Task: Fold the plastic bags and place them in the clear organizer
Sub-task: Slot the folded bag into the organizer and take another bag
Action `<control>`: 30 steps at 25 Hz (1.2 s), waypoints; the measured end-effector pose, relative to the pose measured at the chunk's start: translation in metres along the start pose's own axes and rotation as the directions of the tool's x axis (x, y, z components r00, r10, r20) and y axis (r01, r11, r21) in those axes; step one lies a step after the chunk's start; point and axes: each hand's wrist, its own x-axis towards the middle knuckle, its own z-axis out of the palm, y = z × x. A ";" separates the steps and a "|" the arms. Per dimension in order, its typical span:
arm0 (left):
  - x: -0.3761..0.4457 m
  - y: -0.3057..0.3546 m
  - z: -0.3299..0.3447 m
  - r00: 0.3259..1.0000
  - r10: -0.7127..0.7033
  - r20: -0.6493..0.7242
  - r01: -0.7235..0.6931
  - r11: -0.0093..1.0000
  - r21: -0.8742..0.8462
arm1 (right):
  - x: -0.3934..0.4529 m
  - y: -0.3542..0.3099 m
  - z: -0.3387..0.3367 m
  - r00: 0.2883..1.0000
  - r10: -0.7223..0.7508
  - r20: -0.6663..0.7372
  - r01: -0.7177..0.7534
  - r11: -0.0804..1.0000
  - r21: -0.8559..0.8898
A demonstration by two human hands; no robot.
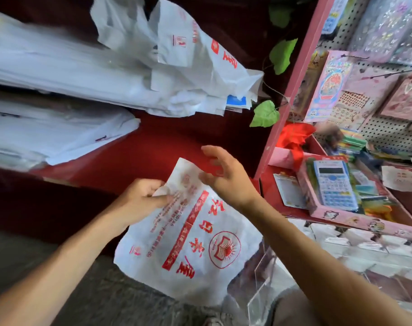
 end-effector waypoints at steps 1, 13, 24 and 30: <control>-0.004 -0.006 -0.008 1.000 -0.002 0.004 0.002 1.000 0.023 | 0.007 0.002 0.006 0.997 0.056 0.059 -0.056 0.998 -0.014; -0.028 -0.013 -0.045 0.971 0.133 -0.199 -0.100 0.981 0.167 | 0.020 -0.015 0.077 0.889 -0.096 0.448 0.062 0.994 0.091; -0.032 -0.011 -0.100 0.825 -0.044 -0.563 -0.129 0.956 -0.264 | 0.016 0.054 0.026 0.857 0.225 0.463 -0.164 0.972 -0.170; -0.031 -0.010 -0.099 0.842 -0.018 -0.540 -0.099 0.977 -0.187 | 0.007 0.053 0.004 0.854 0.266 0.446 -0.038 0.888 -0.458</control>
